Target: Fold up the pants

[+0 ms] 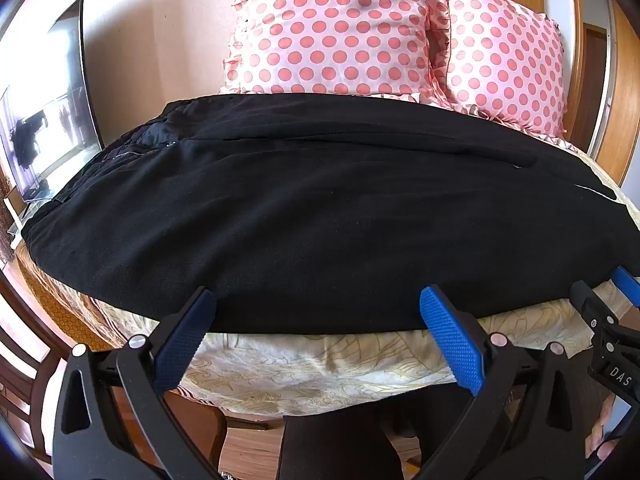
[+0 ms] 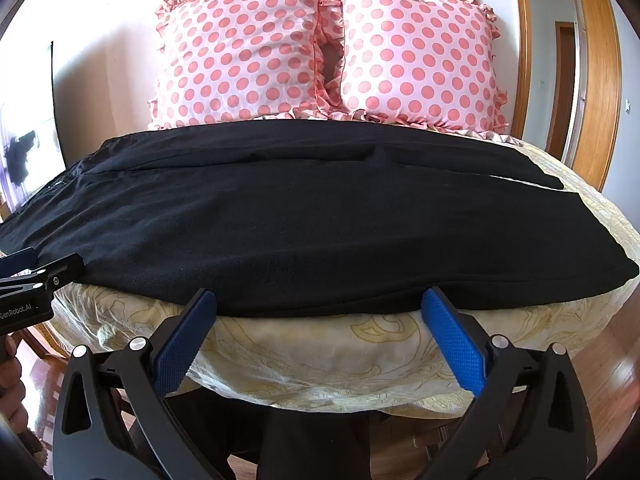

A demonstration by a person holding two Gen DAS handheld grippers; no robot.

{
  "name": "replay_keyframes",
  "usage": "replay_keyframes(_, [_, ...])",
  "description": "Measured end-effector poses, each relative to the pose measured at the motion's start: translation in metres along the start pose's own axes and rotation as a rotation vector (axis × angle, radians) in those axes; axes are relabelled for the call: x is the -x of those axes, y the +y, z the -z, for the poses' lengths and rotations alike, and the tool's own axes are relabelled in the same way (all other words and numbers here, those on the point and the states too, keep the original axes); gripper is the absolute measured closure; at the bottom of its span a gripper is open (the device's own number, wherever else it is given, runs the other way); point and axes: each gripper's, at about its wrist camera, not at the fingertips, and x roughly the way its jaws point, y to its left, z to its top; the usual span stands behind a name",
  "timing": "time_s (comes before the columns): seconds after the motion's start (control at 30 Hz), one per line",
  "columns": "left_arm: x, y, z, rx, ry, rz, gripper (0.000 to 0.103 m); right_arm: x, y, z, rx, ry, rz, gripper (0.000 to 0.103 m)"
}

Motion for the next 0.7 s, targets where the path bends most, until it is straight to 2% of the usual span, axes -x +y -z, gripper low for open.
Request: replay_keyframes(0.7, [0.0001,0.0000,-0.0001,0.000,-0.003,0.000,0.002,0.0003,-0.0004,0.0003,0.002,-0.003,0.001,0.001])
